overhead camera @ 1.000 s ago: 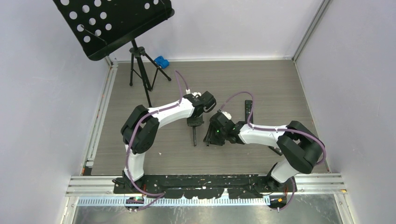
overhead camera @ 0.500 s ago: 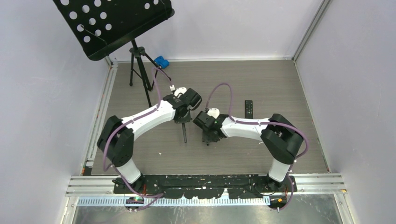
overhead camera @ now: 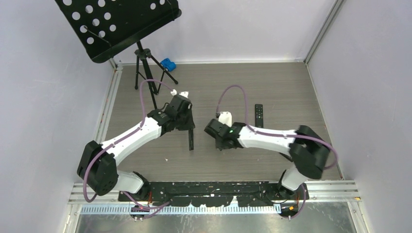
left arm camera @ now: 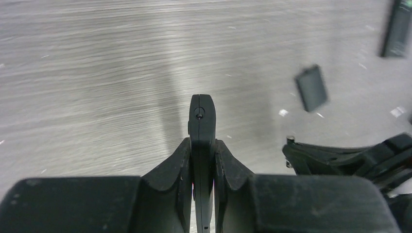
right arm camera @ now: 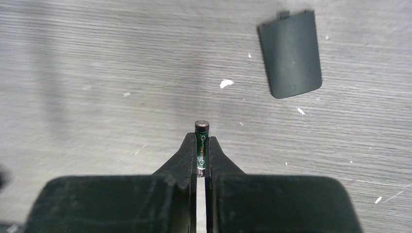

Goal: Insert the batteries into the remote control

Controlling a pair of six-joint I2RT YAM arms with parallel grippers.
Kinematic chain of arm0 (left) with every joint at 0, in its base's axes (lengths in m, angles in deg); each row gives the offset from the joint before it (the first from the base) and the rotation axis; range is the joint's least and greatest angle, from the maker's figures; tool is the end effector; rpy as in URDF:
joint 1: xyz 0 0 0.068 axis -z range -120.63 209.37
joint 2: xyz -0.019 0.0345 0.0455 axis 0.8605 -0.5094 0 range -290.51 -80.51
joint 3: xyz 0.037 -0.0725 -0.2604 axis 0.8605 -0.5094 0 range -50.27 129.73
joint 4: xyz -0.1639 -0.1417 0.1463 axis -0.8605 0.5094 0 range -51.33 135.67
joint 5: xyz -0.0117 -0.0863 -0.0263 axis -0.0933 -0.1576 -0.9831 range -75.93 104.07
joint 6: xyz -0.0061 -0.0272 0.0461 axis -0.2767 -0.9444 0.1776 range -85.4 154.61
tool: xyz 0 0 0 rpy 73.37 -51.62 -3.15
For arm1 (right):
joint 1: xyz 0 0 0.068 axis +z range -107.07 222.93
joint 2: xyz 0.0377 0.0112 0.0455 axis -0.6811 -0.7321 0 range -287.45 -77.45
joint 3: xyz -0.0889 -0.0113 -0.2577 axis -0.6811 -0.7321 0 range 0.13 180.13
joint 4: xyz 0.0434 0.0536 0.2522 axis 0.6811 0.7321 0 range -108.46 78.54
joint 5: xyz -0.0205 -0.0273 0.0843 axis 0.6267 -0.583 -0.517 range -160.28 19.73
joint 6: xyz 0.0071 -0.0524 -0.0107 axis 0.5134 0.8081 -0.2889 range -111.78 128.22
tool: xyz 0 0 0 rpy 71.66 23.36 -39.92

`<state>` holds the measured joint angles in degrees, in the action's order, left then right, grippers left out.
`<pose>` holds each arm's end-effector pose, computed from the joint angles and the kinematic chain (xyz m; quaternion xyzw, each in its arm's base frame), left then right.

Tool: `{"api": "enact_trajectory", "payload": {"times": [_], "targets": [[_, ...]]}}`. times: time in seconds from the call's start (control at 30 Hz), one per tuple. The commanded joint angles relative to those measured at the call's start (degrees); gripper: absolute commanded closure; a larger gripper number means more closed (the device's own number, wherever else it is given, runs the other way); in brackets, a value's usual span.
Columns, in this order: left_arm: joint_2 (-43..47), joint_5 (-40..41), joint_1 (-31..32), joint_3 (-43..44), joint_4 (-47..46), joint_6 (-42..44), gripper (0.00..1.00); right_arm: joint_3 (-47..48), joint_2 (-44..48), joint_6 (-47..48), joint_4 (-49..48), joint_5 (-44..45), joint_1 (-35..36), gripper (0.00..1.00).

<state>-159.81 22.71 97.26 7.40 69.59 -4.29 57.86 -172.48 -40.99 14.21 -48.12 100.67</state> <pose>0.2301 -0.1721 0.2518 -0.0325 0.9441 -0.1428 0.2952 0.1775 0.2558 0.1752 -0.0385 0.9662 0.0246 0.2537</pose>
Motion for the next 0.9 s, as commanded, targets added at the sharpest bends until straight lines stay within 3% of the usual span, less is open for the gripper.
{"api": "enact_trajectory", "payload": {"times": [0.0,0.07,0.23,0.57,0.87], "targets": [[3.8,-20.8,-1.5,-1.9,-14.1,7.2,1.00,1.2,14.0,6.9,-4.3,-1.6,0.0,1.00],[4.5,-29.2,-2.1,-3.6,-19.4,5.7,1.00,1.3,18.5,9.6,-6.5,-4.5,0.0,0.99],[4.7,-39.4,-2.3,-5.1,-28.5,0.2,1.00,3.9,24.0,11.3,-6.3,-11.7,0.0,0.98],[4.5,-41.4,-4.2,-6.2,-32.5,-6.4,1.00,10.5,22.5,9.3,5.1,-13.4,0.0,0.95],[2.3,-44.9,-7.9,-9.6,-38.3,-13.9,1.00,12.6,18.8,9.0,7.7,-16.4,0.0,0.93]]}}
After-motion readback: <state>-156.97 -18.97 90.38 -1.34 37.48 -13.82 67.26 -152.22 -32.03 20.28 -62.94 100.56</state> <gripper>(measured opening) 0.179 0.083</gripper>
